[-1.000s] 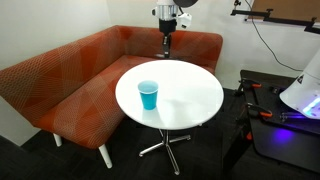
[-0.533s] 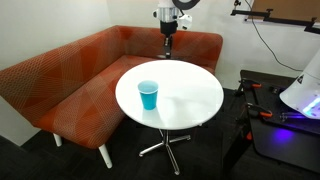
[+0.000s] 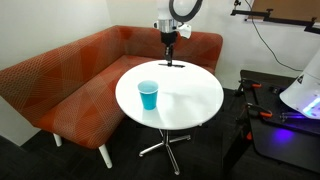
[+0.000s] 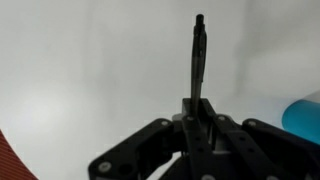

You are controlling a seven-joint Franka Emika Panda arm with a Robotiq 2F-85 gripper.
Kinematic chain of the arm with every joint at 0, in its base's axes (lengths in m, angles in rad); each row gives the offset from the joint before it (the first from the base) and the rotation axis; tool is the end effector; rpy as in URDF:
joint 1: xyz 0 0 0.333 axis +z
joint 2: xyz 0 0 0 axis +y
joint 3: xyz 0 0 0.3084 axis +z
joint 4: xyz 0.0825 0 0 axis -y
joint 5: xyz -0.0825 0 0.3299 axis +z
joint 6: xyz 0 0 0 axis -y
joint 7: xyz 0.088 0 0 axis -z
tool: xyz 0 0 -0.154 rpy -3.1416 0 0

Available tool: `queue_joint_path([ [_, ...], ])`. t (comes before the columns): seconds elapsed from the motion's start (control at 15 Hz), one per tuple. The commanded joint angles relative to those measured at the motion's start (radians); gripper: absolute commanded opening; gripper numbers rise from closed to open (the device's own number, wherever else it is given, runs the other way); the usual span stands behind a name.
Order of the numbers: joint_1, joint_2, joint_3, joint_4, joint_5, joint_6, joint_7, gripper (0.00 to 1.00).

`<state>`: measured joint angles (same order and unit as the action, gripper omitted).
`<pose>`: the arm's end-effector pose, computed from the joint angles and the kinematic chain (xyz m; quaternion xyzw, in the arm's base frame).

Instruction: Put the pen in the cup

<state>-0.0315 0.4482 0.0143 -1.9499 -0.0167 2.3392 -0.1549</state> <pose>0.5707 -0.0108 0.2293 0.9968 0.0741 -0.0295 0.0002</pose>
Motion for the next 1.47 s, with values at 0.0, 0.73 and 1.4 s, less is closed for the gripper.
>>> queue_joint_path([
  [0.0, -0.001, 0.000, 0.001, 0.001, -0.001, -0.002, 0.001, 0.10],
  [0.73, 0.017, -0.008, -0.010, 0.001, -0.028, -0.021, 0.033, 0.55],
  [1.4, 0.053, -0.007, -0.041, 0.006, -0.103, -0.040, 0.132, 1.00],
])
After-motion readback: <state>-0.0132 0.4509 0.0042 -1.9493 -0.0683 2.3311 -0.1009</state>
